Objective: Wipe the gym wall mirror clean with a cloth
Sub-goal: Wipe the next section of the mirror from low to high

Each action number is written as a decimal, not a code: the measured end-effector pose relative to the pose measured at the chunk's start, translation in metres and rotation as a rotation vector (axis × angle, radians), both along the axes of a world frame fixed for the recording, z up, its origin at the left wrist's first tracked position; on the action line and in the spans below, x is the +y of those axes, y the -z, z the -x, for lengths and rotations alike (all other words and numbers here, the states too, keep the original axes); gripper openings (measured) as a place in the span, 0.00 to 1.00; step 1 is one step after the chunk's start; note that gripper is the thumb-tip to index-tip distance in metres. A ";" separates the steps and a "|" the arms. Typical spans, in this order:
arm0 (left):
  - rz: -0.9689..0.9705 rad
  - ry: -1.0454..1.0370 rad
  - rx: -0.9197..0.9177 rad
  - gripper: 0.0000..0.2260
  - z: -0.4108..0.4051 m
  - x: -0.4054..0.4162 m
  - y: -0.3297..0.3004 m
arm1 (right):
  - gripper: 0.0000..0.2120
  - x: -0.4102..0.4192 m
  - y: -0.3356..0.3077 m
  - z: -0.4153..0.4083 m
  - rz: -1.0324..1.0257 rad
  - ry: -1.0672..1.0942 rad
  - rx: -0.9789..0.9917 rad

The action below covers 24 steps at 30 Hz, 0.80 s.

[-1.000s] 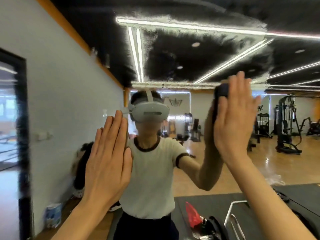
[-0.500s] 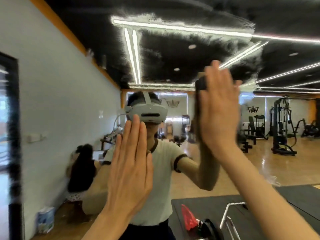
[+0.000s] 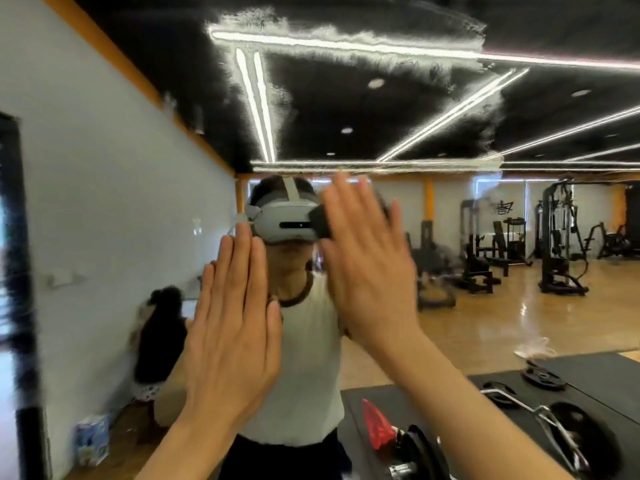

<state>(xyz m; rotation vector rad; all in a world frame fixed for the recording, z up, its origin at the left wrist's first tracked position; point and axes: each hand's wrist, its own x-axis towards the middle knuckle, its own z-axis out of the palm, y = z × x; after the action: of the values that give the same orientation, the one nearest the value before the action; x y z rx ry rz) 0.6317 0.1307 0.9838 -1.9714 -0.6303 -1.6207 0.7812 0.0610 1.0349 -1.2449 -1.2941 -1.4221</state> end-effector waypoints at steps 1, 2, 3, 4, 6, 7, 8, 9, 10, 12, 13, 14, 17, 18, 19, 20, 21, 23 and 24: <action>-0.009 -0.010 0.002 0.27 0.000 0.000 0.000 | 0.28 -0.011 0.001 -0.020 -0.022 0.008 0.072; -0.021 -0.020 0.004 0.27 0.000 0.000 0.000 | 0.26 -0.022 0.004 -0.040 -0.059 0.013 0.161; -0.031 -0.025 0.006 0.27 0.000 0.000 0.000 | 0.25 -0.032 0.009 -0.059 -0.104 0.013 0.260; -0.039 -0.027 0.007 0.27 0.000 0.000 0.001 | 0.25 -0.038 0.014 -0.074 -0.150 0.011 0.362; -0.044 -0.020 0.002 0.28 0.000 -0.001 0.001 | 0.25 -0.037 0.022 -0.078 -0.246 -0.008 0.528; -0.041 -0.018 0.002 0.28 0.000 -0.001 0.001 | 0.25 -0.030 0.022 -0.065 -0.285 -0.011 0.569; -0.037 -0.018 0.004 0.28 0.000 -0.001 0.002 | 0.25 -0.020 0.023 -0.045 -0.298 -0.013 0.560; -0.034 -0.017 0.005 0.28 0.000 -0.001 0.002 | 0.25 -0.008 0.025 -0.020 -0.272 -0.017 0.496; -0.032 -0.012 0.005 0.28 0.000 -0.001 0.002 | 0.24 0.005 0.031 0.007 -0.213 -0.018 0.388; -0.021 0.000 0.007 0.27 0.001 -0.001 0.002 | 0.23 0.020 0.046 0.047 -0.058 -0.007 0.162; -0.015 0.005 0.009 0.28 0.001 -0.001 0.002 | 0.23 0.020 0.051 0.050 0.004 -0.001 0.083; -0.010 0.010 0.010 0.28 0.002 -0.001 0.002 | 0.23 0.015 0.052 0.041 0.048 0.002 0.028; 0.003 0.009 0.014 0.28 0.002 -0.003 0.001 | 0.26 -0.019 0.048 -0.021 0.049 0.030 0.086; 0.009 0.004 0.012 0.28 0.002 -0.004 0.001 | 0.26 -0.033 0.049 -0.047 0.019 0.028 0.193; 0.015 0.000 0.010 0.28 0.002 -0.005 0.001 | 0.26 -0.043 0.051 -0.071 -0.033 0.024 0.318; 0.019 -0.001 0.008 0.28 0.001 -0.006 0.001 | 0.25 -0.051 0.055 -0.091 -0.098 0.014 0.441; 0.018 0.002 0.007 0.28 0.001 -0.006 0.001 | 0.25 -0.055 0.057 -0.102 -0.166 0.004 0.543; 0.020 0.018 0.002 0.28 0.002 -0.008 0.000 | 0.25 -0.045 0.057 -0.093 -0.280 -0.014 0.677; 0.027 0.030 0.003 0.28 0.002 -0.009 0.000 | 0.25 -0.036 0.055 -0.075 -0.306 -0.018 0.689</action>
<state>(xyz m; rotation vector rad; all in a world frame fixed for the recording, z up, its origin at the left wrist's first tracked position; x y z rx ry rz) 0.6297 0.1215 0.9838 -2.0106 -0.6272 -1.6353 0.8565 0.0251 0.9800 -1.3345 -0.5926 -0.9884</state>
